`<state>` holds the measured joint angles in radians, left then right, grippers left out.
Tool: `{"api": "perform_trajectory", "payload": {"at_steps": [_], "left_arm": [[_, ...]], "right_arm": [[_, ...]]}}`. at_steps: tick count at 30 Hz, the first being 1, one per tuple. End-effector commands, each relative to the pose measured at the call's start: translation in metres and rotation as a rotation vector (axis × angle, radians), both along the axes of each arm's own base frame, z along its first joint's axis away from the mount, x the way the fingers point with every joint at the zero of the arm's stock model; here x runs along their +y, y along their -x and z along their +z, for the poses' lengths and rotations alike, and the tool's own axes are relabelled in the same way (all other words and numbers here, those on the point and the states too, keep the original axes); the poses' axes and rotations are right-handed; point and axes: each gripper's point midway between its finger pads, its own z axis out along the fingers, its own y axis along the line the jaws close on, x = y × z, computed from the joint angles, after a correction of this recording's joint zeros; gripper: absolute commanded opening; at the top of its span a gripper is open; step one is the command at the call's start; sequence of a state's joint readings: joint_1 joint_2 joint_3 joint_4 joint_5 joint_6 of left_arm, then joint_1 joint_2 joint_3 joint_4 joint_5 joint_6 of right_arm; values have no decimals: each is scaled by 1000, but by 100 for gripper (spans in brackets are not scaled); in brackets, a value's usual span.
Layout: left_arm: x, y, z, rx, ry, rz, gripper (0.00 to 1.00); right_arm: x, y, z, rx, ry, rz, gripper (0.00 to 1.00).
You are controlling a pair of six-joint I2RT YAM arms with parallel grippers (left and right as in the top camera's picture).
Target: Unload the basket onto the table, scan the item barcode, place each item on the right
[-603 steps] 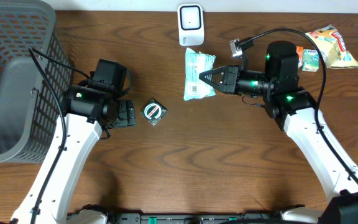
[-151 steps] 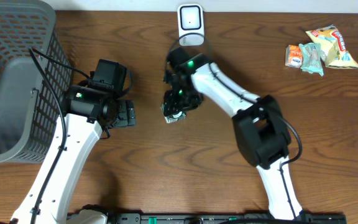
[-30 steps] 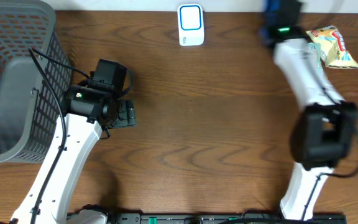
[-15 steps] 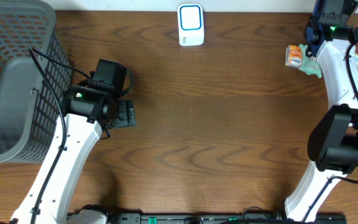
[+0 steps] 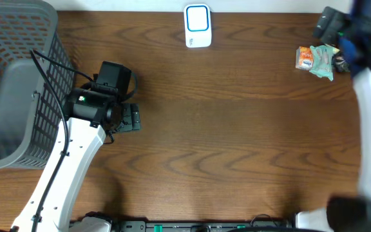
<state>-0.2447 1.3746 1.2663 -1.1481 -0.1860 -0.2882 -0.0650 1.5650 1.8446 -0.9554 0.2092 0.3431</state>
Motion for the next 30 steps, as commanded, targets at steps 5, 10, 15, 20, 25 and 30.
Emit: {"api": "perform_trajectory", "payload": {"at_steps": [5, 10, 15, 20, 25, 30], "left_arm": [[3, 0, -1, 4, -10, 7, 98], [3, 0, -1, 4, -10, 7, 98], [3, 0, -1, 4, -10, 7, 97], [3, 0, -1, 4, -10, 7, 98], [3, 0, -1, 4, -10, 7, 98], [3, 0, -1, 4, -10, 7, 98]], "right_arm": [[57, 119, 60, -76, -160, 184, 99], [79, 188, 59, -62, -174, 272, 99], [79, 265, 21, 109, -185, 284, 99], [77, 295, 15, 121, -186, 283, 99], [56, 306, 19, 90, -85, 220, 99], [38, 310, 22, 77, -14, 139, 99]]}}
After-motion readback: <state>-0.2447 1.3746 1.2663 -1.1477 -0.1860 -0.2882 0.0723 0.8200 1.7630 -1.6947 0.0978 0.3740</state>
